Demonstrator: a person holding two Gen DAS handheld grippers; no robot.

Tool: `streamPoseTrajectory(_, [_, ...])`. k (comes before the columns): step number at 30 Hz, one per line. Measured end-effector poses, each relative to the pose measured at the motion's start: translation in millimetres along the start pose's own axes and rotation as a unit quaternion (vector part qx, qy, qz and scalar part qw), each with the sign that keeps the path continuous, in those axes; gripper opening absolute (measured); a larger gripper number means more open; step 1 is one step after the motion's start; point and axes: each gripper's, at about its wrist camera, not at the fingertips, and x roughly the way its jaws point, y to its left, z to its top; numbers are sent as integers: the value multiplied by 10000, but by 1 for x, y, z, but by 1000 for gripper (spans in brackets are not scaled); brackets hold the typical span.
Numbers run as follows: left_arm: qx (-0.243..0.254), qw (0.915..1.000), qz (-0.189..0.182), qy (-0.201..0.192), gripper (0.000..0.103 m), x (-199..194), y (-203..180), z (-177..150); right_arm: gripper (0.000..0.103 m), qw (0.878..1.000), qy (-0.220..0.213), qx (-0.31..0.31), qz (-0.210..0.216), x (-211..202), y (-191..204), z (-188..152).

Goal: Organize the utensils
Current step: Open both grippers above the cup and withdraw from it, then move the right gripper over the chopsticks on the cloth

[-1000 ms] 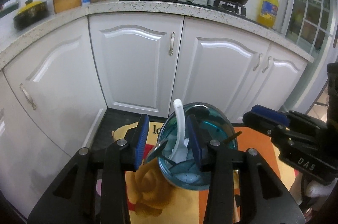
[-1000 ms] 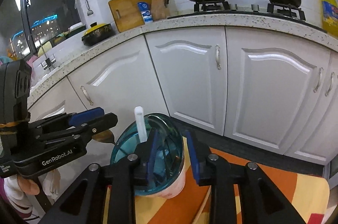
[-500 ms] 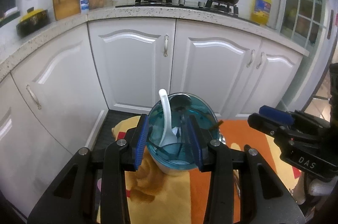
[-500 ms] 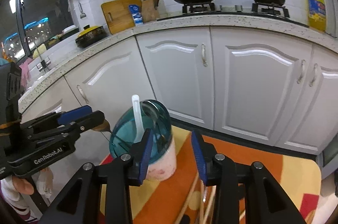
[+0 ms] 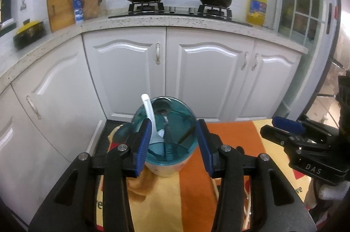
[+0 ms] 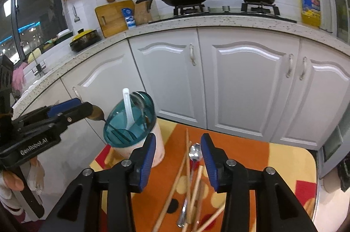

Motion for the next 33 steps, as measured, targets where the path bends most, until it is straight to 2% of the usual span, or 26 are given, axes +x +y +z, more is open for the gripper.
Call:
streamPoseTrajectory(9, [-29, 9986, -452, 287, 44, 2, -14, -16, 42, 9990, 238, 239, -305, -10, -32, -28])
streamPoseTrajectory(20, [32, 9934, -699, 903, 44, 30, -36, -58, 42, 9925, 950, 674, -364, 23, -64, -71])
streamPoseTrajectory(24, [-6, 9909, -731, 1131, 44, 44, -40, -70, 42, 9899, 1173, 801, -16, 37, -62, -81])
streamPoseTrajectory(25, [-26, 9903, -722, 1189, 44, 47, -40, -73, 40, 9891, 1255, 760, 156, 43, -57, -82])
streamPoseTrajectory(26, [-36, 9897, -715, 1237, 44, 50, -39, -75, 33, 9887, 1295, 709, 263, 48, -53, -83])
streamPoseTrajectory(28, [-73, 9890, -684, 1309, 44, 54, -36, -78, 26, 9873, 1409, 612, 398, 59, -45, -85])
streamPoseTrajectory(33, [-120, 9903, -574, 1256, 44, 51, -24, -77, 24, 9839, 1600, 483, 636, 83, -29, -91])
